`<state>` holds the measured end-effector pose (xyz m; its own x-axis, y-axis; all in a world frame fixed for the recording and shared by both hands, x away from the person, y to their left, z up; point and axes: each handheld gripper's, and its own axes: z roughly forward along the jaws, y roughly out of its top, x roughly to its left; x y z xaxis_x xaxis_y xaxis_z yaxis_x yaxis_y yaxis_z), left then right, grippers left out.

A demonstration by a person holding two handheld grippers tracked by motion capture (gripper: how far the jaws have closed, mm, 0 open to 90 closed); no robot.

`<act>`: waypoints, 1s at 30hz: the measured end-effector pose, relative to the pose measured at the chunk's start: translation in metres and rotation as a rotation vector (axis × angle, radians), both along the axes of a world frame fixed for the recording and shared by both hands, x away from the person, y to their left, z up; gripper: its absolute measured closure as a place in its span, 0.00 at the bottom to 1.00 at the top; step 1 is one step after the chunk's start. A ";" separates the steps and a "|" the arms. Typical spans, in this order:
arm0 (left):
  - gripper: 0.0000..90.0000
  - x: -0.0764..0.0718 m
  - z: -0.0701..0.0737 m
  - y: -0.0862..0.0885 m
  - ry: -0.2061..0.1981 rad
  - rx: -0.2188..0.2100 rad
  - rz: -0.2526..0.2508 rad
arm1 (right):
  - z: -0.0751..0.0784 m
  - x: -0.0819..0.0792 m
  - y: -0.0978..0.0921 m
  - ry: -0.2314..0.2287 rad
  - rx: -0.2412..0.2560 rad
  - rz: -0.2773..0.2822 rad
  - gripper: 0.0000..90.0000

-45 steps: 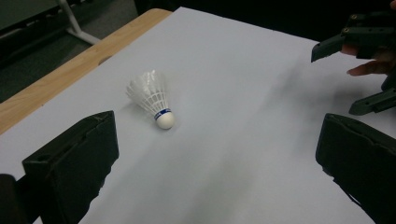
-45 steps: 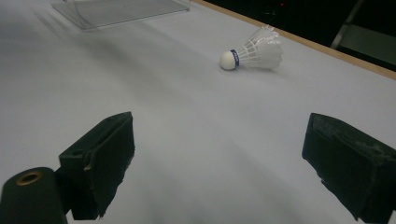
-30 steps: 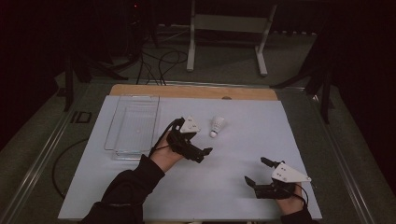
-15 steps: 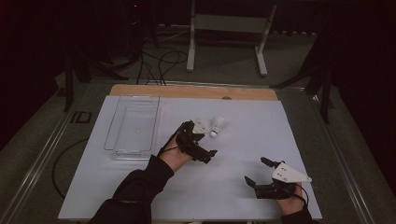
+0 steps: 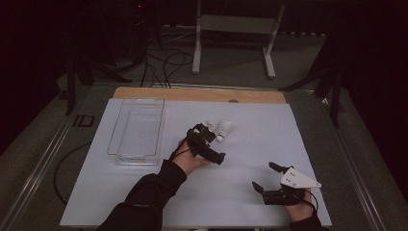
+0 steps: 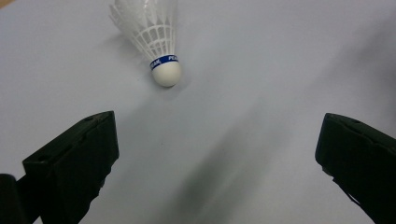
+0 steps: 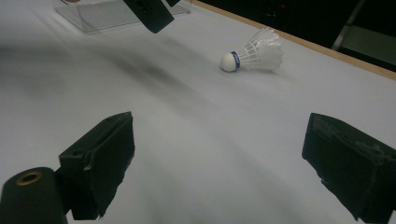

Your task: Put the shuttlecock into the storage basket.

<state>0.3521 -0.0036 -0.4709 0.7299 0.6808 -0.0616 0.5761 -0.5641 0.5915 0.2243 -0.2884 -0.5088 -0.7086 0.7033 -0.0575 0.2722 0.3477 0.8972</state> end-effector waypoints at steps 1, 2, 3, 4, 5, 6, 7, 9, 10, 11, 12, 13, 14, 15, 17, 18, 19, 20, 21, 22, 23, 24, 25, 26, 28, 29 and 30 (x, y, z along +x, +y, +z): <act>0.00 0.001 -0.001 -0.001 0.012 0.003 0.008 | 0.000 0.000 0.000 -0.001 -0.001 0.000 0.10; 0.00 0.002 -0.001 -0.002 0.027 0.007 0.008 | 0.000 0.000 0.000 0.000 -0.001 -0.002 0.10; 0.00 0.002 -0.001 -0.002 0.027 0.007 0.008 | 0.000 0.000 0.000 0.000 -0.001 -0.002 0.10; 0.00 0.002 -0.002 -0.006 0.038 0.025 -0.003 | 0.000 0.000 0.000 -0.001 -0.001 -0.001 0.10; 0.00 0.002 -0.002 -0.006 0.038 0.025 -0.003 | 0.000 0.000 0.000 -0.001 -0.001 -0.001 0.10; 0.00 0.003 -0.003 -0.008 0.045 0.031 -0.006 | 0.000 0.000 0.001 -0.001 -0.002 0.000 0.10; 0.00 0.003 -0.003 -0.009 0.048 0.033 -0.003 | 0.000 0.000 0.001 -0.003 -0.002 0.000 0.10; 0.00 0.004 -0.003 -0.010 0.049 0.031 0.003 | 0.000 0.000 0.001 -0.002 -0.002 0.000 0.10; 0.00 0.006 -0.003 -0.011 0.059 0.031 0.020 | 0.000 0.000 0.001 -0.001 -0.001 -0.001 0.10; 0.00 0.006 -0.003 -0.011 0.059 0.031 0.020 | -0.001 0.000 0.001 -0.002 -0.002 -0.002 0.10; 0.00 0.010 -0.003 -0.015 0.076 0.033 0.065 | 0.000 0.000 0.001 -0.002 -0.002 -0.001 0.10; 0.00 0.010 -0.004 -0.016 0.081 0.028 0.070 | 0.000 0.000 0.000 -0.001 -0.003 -0.002 0.10; 0.00 0.011 -0.004 -0.017 0.091 0.030 0.076 | 0.000 0.000 0.000 0.000 -0.003 -0.002 0.10; 0.00 0.012 -0.005 -0.018 0.094 0.032 0.085 | 0.000 0.000 0.000 -0.003 -0.005 -0.001 0.10; 0.00 0.014 -0.007 -0.020 0.114 0.030 0.095 | 0.000 0.000 -0.001 -0.001 -0.002 -0.003 0.10; 0.00 0.015 -0.008 -0.022 0.120 0.033 0.101 | 0.000 0.000 -0.001 0.001 0.000 -0.004 0.10; 0.00 0.015 -0.008 -0.022 0.122 0.039 0.103 | 0.000 0.000 -0.001 0.001 -0.003 -0.003 0.10; 0.00 0.016 -0.009 -0.023 0.137 0.037 0.105 | 0.000 0.000 -0.001 -0.001 -0.004 -0.001 0.10; 0.00 0.017 -0.010 -0.023 0.146 0.033 0.111 | 0.000 0.000 -0.001 -0.001 -0.004 -0.001 0.10; 0.00 0.017 -0.010 -0.023 0.146 0.033 0.111 | 0.000 0.000 -0.001 -0.001 -0.004 -0.001 0.10; 0.00 0.019 -0.010 -0.024 0.158 0.033 0.121 | 0.000 0.000 0.000 0.001 -0.001 -0.002 0.10; 0.00 0.020 -0.010 -0.025 0.163 0.037 0.125 | 0.000 0.000 0.000 0.001 -0.001 -0.002 0.10; 0.00 0.020 -0.009 -0.026 0.162 0.033 0.132 | 0.000 0.000 0.000 0.003 -0.001 -0.002 0.10; 0.00 0.021 -0.009 -0.026 0.166 0.029 0.133 | 0.000 0.000 0.000 0.004 -0.001 -0.003 0.10; 0.00 0.023 -0.009 -0.028 0.169 0.035 0.141 | 0.000 0.000 -0.001 0.005 -0.001 -0.003 0.10; 0.00 0.024 -0.010 -0.029 0.177 0.030 0.143 | 0.000 0.000 -0.001 0.005 0.000 -0.004 0.10; 0.00 0.025 -0.010 -0.030 0.182 0.037 0.142 | 0.000 0.000 -0.001 0.005 0.000 -0.004 0.10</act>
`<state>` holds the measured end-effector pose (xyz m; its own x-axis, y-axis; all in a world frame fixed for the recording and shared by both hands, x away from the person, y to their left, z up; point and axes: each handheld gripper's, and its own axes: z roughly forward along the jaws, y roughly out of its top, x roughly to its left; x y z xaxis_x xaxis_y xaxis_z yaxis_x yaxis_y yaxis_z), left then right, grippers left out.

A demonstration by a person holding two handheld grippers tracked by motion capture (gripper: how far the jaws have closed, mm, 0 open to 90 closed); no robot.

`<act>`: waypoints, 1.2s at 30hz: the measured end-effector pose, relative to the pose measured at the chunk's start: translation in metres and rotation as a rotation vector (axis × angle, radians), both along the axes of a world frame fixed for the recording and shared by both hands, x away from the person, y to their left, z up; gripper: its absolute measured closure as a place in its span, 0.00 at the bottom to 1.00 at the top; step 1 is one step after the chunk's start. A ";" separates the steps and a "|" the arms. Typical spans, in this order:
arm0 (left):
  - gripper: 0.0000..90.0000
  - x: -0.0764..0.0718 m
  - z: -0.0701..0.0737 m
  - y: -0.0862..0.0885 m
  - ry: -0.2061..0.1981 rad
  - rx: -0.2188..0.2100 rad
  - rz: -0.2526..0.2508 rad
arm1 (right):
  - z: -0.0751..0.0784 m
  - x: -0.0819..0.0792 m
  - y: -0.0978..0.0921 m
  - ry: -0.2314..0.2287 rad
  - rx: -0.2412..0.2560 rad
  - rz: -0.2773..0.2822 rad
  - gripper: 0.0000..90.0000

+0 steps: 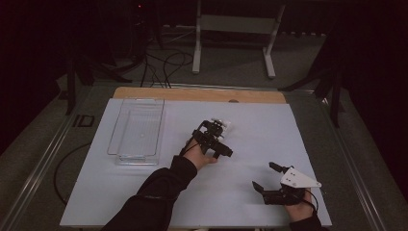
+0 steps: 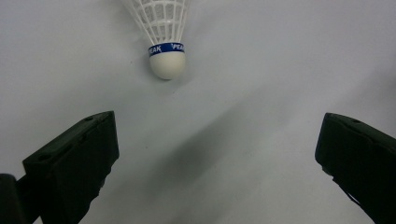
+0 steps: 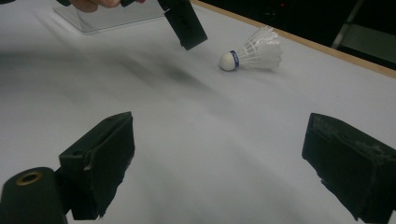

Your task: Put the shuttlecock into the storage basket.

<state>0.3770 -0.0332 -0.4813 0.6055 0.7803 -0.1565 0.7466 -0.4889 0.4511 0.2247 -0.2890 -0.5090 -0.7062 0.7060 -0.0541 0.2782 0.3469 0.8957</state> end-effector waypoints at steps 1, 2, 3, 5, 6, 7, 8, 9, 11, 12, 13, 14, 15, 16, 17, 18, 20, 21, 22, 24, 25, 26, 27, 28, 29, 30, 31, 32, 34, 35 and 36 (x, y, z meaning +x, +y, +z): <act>0.00 0.001 -0.001 -0.001 0.004 0.000 -0.002 | 0.000 0.000 0.000 0.000 -0.001 0.001 0.10; 0.00 0.002 -0.001 -0.002 0.009 0.001 0.002 | 0.000 0.000 0.000 -0.001 0.000 0.001 0.10; 0.01 0.004 -0.001 -0.003 0.014 0.006 -0.001 | 0.000 0.000 0.000 -0.001 -0.001 0.002 0.10; 0.01 0.006 -0.002 -0.005 0.014 0.002 0.019 | 0.000 0.000 0.000 -0.001 -0.003 -0.001 0.10; 0.01 0.008 -0.003 -0.006 0.020 0.007 0.014 | 0.000 0.000 0.000 0.000 -0.005 -0.008 0.10; 0.01 0.009 -0.004 -0.007 0.026 0.009 0.020 | -0.001 0.000 0.000 0.002 -0.003 -0.009 0.10; 0.01 0.010 -0.004 -0.008 0.026 0.014 0.021 | -0.001 0.001 0.000 0.006 -0.002 -0.009 0.10; 0.01 0.011 -0.005 -0.009 0.022 0.022 0.023 | -0.001 0.001 0.000 0.007 -0.004 -0.011 0.10; 0.02 0.015 -0.007 -0.009 0.036 0.016 0.035 | -0.001 0.001 0.000 0.005 -0.004 -0.012 0.10; 0.02 0.017 -0.007 -0.009 0.032 0.022 0.043 | -0.001 0.001 0.000 0.006 -0.002 -0.014 0.10; 0.02 0.019 -0.008 -0.009 0.028 0.022 0.054 | -0.001 0.001 0.000 0.003 -0.004 -0.013 0.10; 0.03 0.020 -0.008 -0.008 0.025 0.019 0.063 | -0.001 0.001 0.000 0.003 -0.003 -0.012 0.10; 0.03 0.023 -0.008 -0.007 0.023 0.013 0.077 | -0.001 0.001 0.000 0.002 -0.004 -0.011 0.10; 0.03 0.024 -0.009 -0.007 0.024 0.013 0.080 | -0.001 0.001 0.000 0.002 -0.002 -0.012 0.10; 0.03 0.025 -0.010 -0.006 0.024 0.017 0.084 | -0.001 0.001 0.000 0.002 -0.002 -0.012 0.10; 0.03 0.027 -0.012 -0.006 0.030 0.019 0.092 | -0.001 0.001 0.000 0.002 -0.001 -0.012 0.10; 0.04 0.029 -0.015 -0.006 0.031 0.021 0.099 | -0.001 0.001 0.000 0.003 -0.003 -0.009 0.10; 0.04 0.030 -0.017 -0.006 0.031 0.025 0.104 | -0.001 0.001 0.000 0.005 -0.002 -0.009 0.10; 0.04 0.031 -0.019 -0.005 0.035 0.018 0.110 | -0.001 0.001 0.000 0.003 -0.004 -0.007 0.10; 0.08 0.033 -0.022 -0.006 0.048 0.007 0.109 | -0.001 0.001 0.000 0.001 -0.005 -0.009 0.10; 0.09 0.034 -0.023 -0.006 0.046 0.009 0.111 | -0.001 0.001 0.000 0.003 -0.003 -0.009 0.10; 0.09 0.034 -0.023 -0.007 0.043 0.007 0.116 | -0.001 0.001 0.000 0.005 -0.002 -0.010 0.10; 0.09 0.035 -0.024 -0.008 0.038 0.005 0.117 | -0.002 0.001 0.000 0.007 -0.004 -0.010 0.10; 0.14 0.035 -0.026 -0.009 0.038 0.013 0.115 | -0.002 0.001 0.000 0.004 -0.005 -0.008 0.10; 0.14 0.035 -0.028 -0.010 0.033 0.020 0.121 | -0.002 0.001 0.000 0.004 -0.005 -0.008 0.10; 0.14 0.037 -0.029 -0.010 0.038 0.022 0.127 | -0.002 0.001 0.000 0.005 -0.005 -0.009 0.10; 0.16 0.038 -0.030 -0.010 0.045 0.013 0.137 | -0.002 0.001 0.000 0.006 -0.004 -0.010 0.10; 0.18 0.038 -0.031 -0.011 0.041 0.016 0.138 | -0.002 0.001 0.000 0.006 -0.003 -0.009 0.10; 0.20 0.039 -0.033 -0.015 0.035 0.035 0.129 | -0.002 0.001 0.000 0.005 -0.002 -0.010 0.10; 0.22 0.040 -0.034 -0.017 0.042 0.037 0.125 | -0.001 0.001 0.000 0.006 0.000 -0.010 0.10; 0.24 0.040 -0.035 -0.019 0.043 0.038 0.128 | -0.001 0.001 0.000 0.002 -0.003 -0.009 0.10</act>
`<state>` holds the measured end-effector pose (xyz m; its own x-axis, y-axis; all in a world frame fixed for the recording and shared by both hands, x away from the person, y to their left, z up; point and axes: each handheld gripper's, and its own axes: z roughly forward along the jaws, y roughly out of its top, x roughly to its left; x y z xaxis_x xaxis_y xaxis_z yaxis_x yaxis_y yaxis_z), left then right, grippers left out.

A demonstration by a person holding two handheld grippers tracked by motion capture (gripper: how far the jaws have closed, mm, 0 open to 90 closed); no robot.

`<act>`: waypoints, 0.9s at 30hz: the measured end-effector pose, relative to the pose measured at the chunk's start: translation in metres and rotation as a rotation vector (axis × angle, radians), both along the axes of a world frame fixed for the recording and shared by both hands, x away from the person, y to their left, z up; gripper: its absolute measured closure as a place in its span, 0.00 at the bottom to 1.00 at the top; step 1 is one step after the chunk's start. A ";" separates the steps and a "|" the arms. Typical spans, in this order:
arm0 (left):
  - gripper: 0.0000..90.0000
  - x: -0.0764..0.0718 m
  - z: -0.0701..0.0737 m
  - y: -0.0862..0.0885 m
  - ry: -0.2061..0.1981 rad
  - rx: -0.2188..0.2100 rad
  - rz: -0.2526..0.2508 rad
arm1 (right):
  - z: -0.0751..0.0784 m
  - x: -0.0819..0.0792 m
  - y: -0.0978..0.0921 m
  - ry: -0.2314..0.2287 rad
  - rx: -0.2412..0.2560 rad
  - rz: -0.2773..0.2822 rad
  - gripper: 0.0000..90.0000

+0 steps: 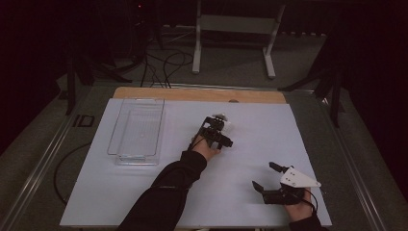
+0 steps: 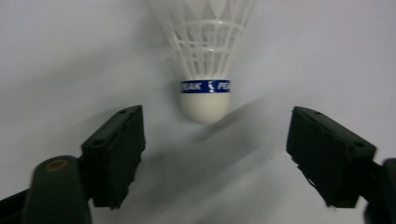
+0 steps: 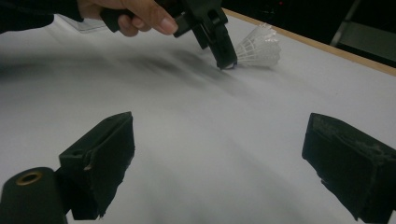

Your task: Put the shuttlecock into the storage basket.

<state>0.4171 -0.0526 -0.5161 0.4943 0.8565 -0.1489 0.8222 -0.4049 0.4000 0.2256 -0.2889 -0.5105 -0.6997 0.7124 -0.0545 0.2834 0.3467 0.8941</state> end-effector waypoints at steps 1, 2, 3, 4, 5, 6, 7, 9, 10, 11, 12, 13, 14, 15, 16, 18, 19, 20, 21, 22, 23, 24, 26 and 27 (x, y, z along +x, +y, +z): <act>0.26 0.000 0.000 -0.002 -0.009 0.009 0.004 | 0.000 0.000 0.000 0.002 0.002 -0.002 0.10; 0.27 0.001 -0.001 -0.004 -0.015 0.023 0.011 | 0.000 0.000 0.000 0.002 0.003 -0.003 0.10; 0.28 0.002 -0.002 -0.005 -0.016 0.021 0.016 | 0.000 0.000 0.000 0.002 0.003 -0.003 0.10; 0.33 0.003 -0.002 -0.006 -0.015 0.015 0.020 | 0.001 0.000 0.000 -0.002 0.001 -0.003 0.10; 0.33 0.004 -0.002 -0.008 -0.015 0.018 0.018 | 0.001 0.000 0.000 -0.002 0.001 -0.003 0.10; 0.34 0.004 -0.002 -0.009 -0.022 0.021 0.016 | 0.001 0.000 0.000 -0.003 0.000 -0.001 0.10; 0.37 0.005 -0.002 -0.010 -0.025 0.025 0.020 | 0.001 0.000 0.000 -0.006 0.000 -0.002 0.10; 0.40 0.006 -0.002 -0.011 -0.030 0.026 0.032 | 0.001 0.000 -0.001 -0.006 0.000 -0.002 0.10; 0.40 0.007 -0.002 -0.011 -0.033 0.028 0.036 | 0.001 0.000 -0.001 -0.008 0.002 -0.003 0.10; 0.43 0.008 -0.002 -0.010 -0.038 0.022 0.041 | 0.001 0.000 -0.001 -0.005 0.002 -0.003 0.10; 0.45 0.009 -0.002 -0.011 -0.038 0.024 0.046 | 0.001 0.000 -0.001 -0.006 0.000 -0.002 0.10; 0.47 0.009 -0.003 -0.011 -0.034 0.028 0.042 | 0.001 0.000 -0.001 -0.007 -0.001 -0.002 0.10; 0.48 0.010 -0.003 -0.011 -0.024 0.029 0.042 | 0.001 0.000 -0.001 -0.007 -0.004 -0.004 0.10; 0.49 0.010 -0.004 -0.011 -0.020 0.034 0.040 | 0.001 -0.001 -0.001 -0.012 -0.012 -0.006 0.10; 0.52 0.010 -0.004 -0.012 -0.026 0.037 0.042 | 0.001 -0.001 -0.001 -0.010 -0.012 -0.006 0.10; 0.55 0.010 -0.003 -0.012 -0.036 0.035 0.052 | 0.001 0.000 -0.001 -0.010 -0.008 -0.006 0.10; 0.58 0.010 -0.003 -0.013 -0.035 0.030 0.053 | 0.001 -0.001 -0.001 -0.010 -0.008 -0.007 0.10; 0.59 0.010 -0.004 -0.014 -0.034 0.035 0.046 | 0.001 -0.001 -0.001 -0.009 -0.005 -0.006 0.10; 0.59 0.010 -0.005 -0.015 -0.028 0.047 0.038 | 0.001 0.000 -0.001 -0.009 -0.007 -0.007 0.10; 0.59 0.011 -0.006 -0.016 -0.029 0.055 0.034 | 0.001 -0.001 -0.001 -0.009 -0.007 -0.007 0.10; 0.60 0.011 -0.007 -0.016 -0.031 0.052 0.037 | 0.001 0.000 -0.001 -0.008 -0.006 -0.006 0.10; 0.60 0.011 -0.007 -0.016 -0.032 0.054 0.042 | 0.001 0.000 -0.001 -0.009 -0.006 -0.006 0.10; 0.63 0.013 -0.007 -0.014 -0.022 0.047 0.049 | 0.001 0.000 -0.002 -0.011 -0.005 -0.005 0.10; 0.66 0.013 -0.006 -0.014 -0.021 0.046 0.050 | 0.001 -0.001 -0.002 -0.007 -0.002 -0.006 0.10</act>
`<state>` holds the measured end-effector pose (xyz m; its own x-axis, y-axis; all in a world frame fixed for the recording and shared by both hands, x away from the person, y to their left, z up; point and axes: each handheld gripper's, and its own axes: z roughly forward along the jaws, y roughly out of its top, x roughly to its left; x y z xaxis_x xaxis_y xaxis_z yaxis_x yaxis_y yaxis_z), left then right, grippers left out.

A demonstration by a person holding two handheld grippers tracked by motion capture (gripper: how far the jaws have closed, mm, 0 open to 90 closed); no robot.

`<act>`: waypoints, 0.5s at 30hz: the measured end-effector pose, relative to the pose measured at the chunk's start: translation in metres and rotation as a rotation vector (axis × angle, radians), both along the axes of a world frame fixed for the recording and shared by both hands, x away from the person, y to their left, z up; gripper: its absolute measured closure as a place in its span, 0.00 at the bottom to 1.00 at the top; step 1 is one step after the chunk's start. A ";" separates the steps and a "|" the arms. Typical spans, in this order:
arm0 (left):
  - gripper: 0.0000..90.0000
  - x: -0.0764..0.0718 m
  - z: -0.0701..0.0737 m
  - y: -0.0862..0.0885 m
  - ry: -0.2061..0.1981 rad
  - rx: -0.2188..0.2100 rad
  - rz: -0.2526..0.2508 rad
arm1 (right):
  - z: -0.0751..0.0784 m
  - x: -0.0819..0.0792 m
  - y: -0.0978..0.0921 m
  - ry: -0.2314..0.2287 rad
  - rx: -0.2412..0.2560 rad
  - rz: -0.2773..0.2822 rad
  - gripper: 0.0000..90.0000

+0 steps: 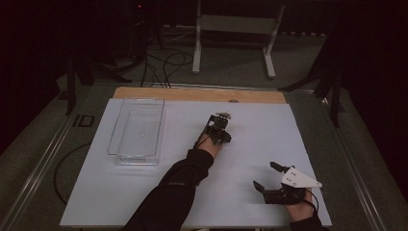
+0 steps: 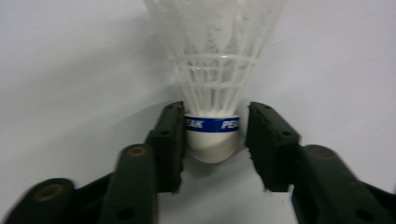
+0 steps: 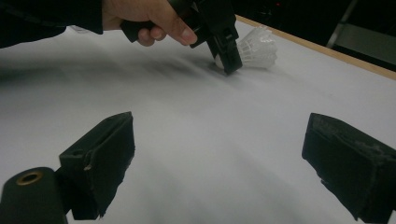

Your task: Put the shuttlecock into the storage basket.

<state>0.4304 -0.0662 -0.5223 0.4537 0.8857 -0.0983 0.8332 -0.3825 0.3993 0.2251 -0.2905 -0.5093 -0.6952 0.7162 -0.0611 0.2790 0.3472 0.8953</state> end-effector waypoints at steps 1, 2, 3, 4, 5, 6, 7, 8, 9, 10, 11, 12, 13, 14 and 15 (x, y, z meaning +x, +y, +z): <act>0.69 0.000 0.000 0.000 0.003 -0.004 -0.004 | 0.000 0.000 0.000 0.003 0.000 -0.001 0.10; 0.70 0.000 0.000 0.000 0.002 -0.002 -0.008 | 0.000 0.000 0.000 0.003 -0.002 0.000 0.10; 0.70 0.000 0.000 0.000 -0.001 0.000 -0.007 | 0.000 0.000 0.000 0.002 -0.002 0.001 0.10; 0.71 0.001 0.000 0.000 -0.001 -0.001 -0.005 | 0.000 0.000 0.000 0.001 -0.003 0.002 0.10; 0.72 0.001 0.000 0.000 0.000 -0.001 -0.007 | 0.000 0.000 0.000 0.000 -0.003 0.001 0.10; 0.72 0.000 0.000 0.000 -0.001 0.000 -0.008 | 0.000 0.000 0.000 0.001 -0.003 0.001 0.10; 0.72 0.001 0.000 0.000 0.001 0.000 -0.012 | 0.000 0.000 0.000 0.002 -0.003 0.000 0.10; 0.72 0.001 0.000 0.001 0.006 -0.005 -0.016 | 0.000 0.000 0.000 0.002 -0.002 0.001 0.10; 0.72 0.002 0.000 0.001 0.009 -0.005 -0.023 | 0.000 0.000 0.000 0.001 -0.003 0.001 0.10; 0.73 0.001 0.000 0.001 0.007 -0.001 -0.037 | 0.000 0.000 0.000 0.001 -0.004 0.001 0.10; 0.73 0.002 0.001 0.002 0.010 -0.005 -0.039 | 0.000 0.000 0.000 0.001 -0.003 0.002 0.10; 0.73 0.002 0.001 0.002 0.016 -0.018 -0.040 | 0.000 0.000 0.000 0.001 -0.002 0.002 0.10; 0.73 0.002 0.001 0.001 0.014 -0.019 -0.049 | 0.000 0.000 0.000 0.001 -0.003 0.002 0.10; 0.73 0.001 0.002 0.001 0.012 -0.011 -0.065 | 0.000 0.000 0.000 0.002 -0.003 0.002 0.10; 0.73 0.001 0.002 0.001 0.009 -0.010 -0.069 | 0.000 0.000 0.000 0.003 -0.004 0.002 0.10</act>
